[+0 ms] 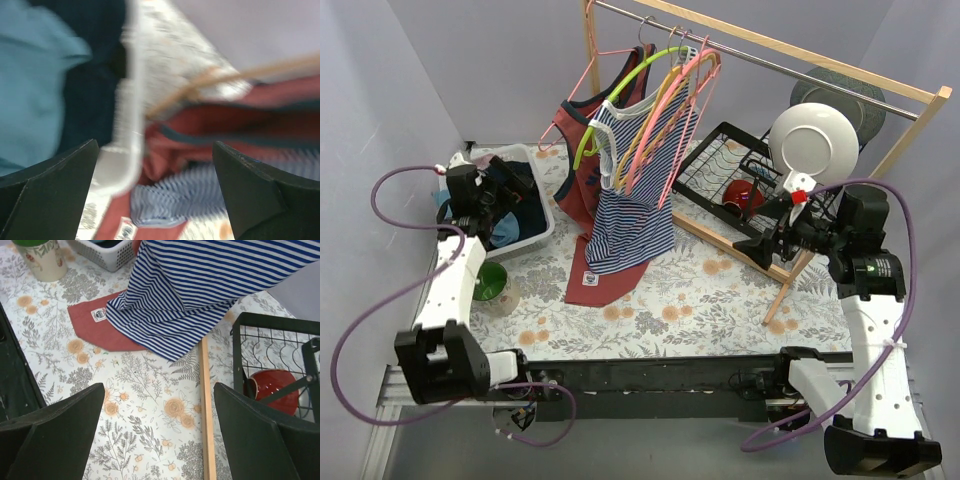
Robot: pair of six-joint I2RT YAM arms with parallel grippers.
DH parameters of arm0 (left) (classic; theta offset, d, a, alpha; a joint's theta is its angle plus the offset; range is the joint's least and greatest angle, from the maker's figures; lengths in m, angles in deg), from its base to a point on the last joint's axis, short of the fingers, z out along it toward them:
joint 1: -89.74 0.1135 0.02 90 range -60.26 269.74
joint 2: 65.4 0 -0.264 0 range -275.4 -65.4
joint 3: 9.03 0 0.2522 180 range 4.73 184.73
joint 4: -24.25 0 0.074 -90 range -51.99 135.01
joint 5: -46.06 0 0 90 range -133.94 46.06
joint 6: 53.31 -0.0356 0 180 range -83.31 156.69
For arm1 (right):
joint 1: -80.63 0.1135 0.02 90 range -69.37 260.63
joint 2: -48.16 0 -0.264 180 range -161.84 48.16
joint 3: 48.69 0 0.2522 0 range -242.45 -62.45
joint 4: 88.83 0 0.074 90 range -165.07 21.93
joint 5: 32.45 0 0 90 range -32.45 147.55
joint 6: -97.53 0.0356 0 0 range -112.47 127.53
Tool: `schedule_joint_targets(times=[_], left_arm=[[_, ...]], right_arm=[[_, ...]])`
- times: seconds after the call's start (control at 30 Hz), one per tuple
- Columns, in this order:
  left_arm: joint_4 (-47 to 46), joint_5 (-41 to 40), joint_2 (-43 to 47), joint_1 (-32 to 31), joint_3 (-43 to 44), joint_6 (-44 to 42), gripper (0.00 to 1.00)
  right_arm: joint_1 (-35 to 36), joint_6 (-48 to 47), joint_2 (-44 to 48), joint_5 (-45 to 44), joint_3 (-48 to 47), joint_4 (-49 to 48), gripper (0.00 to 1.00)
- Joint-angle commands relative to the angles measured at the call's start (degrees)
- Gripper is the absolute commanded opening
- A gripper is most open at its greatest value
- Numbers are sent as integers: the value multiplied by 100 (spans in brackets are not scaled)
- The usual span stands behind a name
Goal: Place the tank top on the hanger
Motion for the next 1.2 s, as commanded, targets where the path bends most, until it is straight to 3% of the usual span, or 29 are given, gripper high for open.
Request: schedule_joint_targets(times=[0.0,0.1,0.13,0.43,0.6,0.67,0.73,0.97,1.17], left_arm=[[151,-1231,-929,336,644,629,98],[1082,-1908,-1992,345,1313,743,89],[1424,-2049,-2169,336,1594,796,79],[1778,-3175,-2829,345,1667,893,72],[1955,-3149,-3024,345,1983,972,23],[1946,-3211,-2857,345,2019,1025,15],[1885,-3193,-2481,345,2054,1025,1],[1788,-3018,-1101,336,2440,1121,0],[1779,-2500,-510,345,3264,1402,0]], right_arm=[[25,-653,-15,485,267,-21,98],[25,-636,-129,521,557,-214,99],[25,-610,-165,495,610,-241,99],[175,-416,-341,477,1094,-654,98],[175,-407,-245,530,1112,-628,98],[175,-407,-192,521,1120,-584,98],[175,-407,-121,512,1129,-557,98],[175,-521,2,494,936,-251,99],[175,-662,63,450,593,-4,98]])
